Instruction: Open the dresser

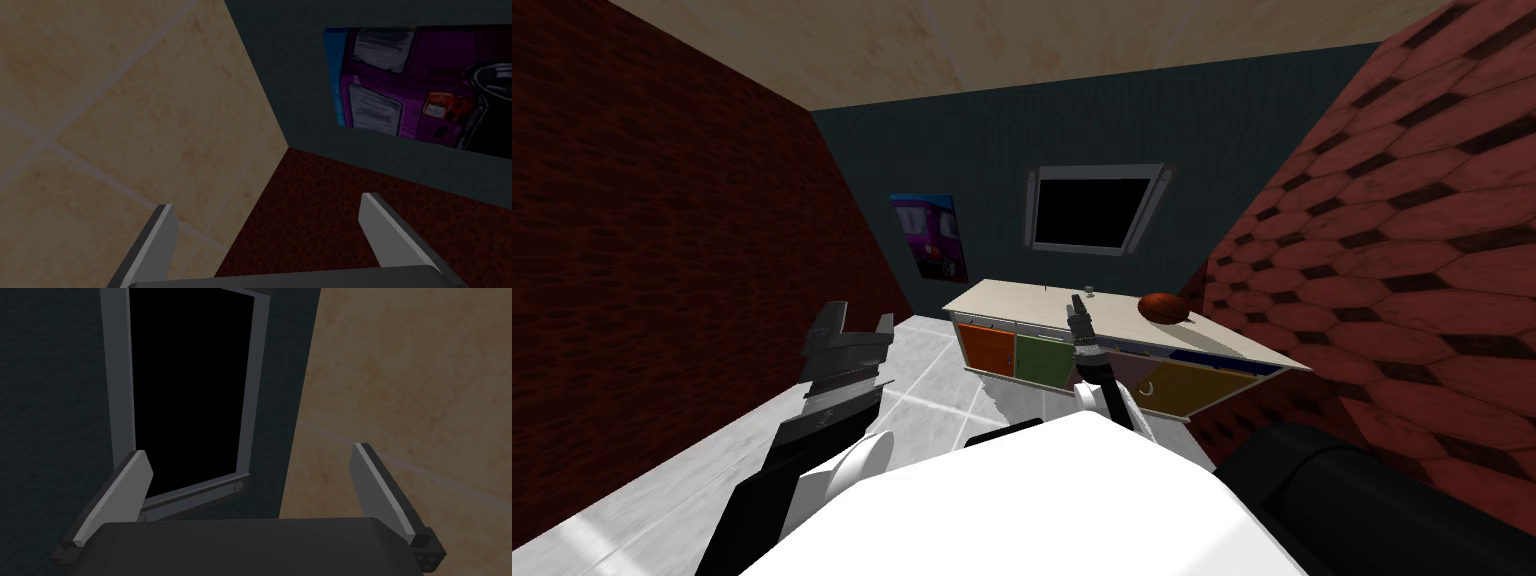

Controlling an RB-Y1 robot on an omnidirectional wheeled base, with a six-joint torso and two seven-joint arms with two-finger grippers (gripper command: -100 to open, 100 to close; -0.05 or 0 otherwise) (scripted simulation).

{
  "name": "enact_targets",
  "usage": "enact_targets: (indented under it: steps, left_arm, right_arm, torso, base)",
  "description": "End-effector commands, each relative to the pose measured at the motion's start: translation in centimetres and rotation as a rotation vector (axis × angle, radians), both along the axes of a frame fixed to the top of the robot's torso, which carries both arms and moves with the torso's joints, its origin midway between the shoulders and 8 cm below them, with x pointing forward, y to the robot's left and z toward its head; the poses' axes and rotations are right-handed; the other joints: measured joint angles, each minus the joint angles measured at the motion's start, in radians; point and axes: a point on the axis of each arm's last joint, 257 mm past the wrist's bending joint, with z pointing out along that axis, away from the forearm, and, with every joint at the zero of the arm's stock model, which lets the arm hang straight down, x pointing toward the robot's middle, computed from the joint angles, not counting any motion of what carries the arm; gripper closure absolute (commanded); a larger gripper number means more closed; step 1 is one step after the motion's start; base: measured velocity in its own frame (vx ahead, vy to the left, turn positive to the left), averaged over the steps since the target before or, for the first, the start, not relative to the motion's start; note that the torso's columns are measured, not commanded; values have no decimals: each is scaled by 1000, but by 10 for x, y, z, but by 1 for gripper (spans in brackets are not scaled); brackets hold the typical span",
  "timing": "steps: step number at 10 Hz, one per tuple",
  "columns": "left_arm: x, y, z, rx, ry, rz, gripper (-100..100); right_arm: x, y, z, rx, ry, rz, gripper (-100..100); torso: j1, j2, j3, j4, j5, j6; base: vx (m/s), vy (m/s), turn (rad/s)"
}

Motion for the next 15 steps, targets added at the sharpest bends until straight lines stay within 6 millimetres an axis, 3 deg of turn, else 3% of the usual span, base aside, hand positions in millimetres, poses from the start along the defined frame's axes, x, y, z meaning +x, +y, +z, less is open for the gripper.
enact_targets:
  steps: [1,9,10,12,15]
  left_arm:
    - [0,0,0,0,0,0,0]
    - [0,0,0,0,0,0,0]
    - [0,0,0,0,0,0,0]
    - [0,0,0,0,0,0,0]
    - [0,0,0,0,0,0,0]
  right_arm:
    - [0,0,0,0,0,0,0]
    - [0,0,0,0,0,0,0]
    - [5,-2,-8,-77,21,-25,-100]
    - [11,-8,-20,-163,46,-69,-100]
    - [19,-18,-34,-275,77,-137,-100]
  torso:
    - [0,40,-82,41,0,0]
    - [0,618,-1234,617,0,0]
    - [0,691,-1382,691,0,0]
    - [6,733,-1471,734,2,0]
    - [-3,740,-1475,738,-1,0]
  base:
    - [0,0,0]
    - [0,0,0]
    - [24,59,62]
    - [29,138,50]
    - [6,127,45]
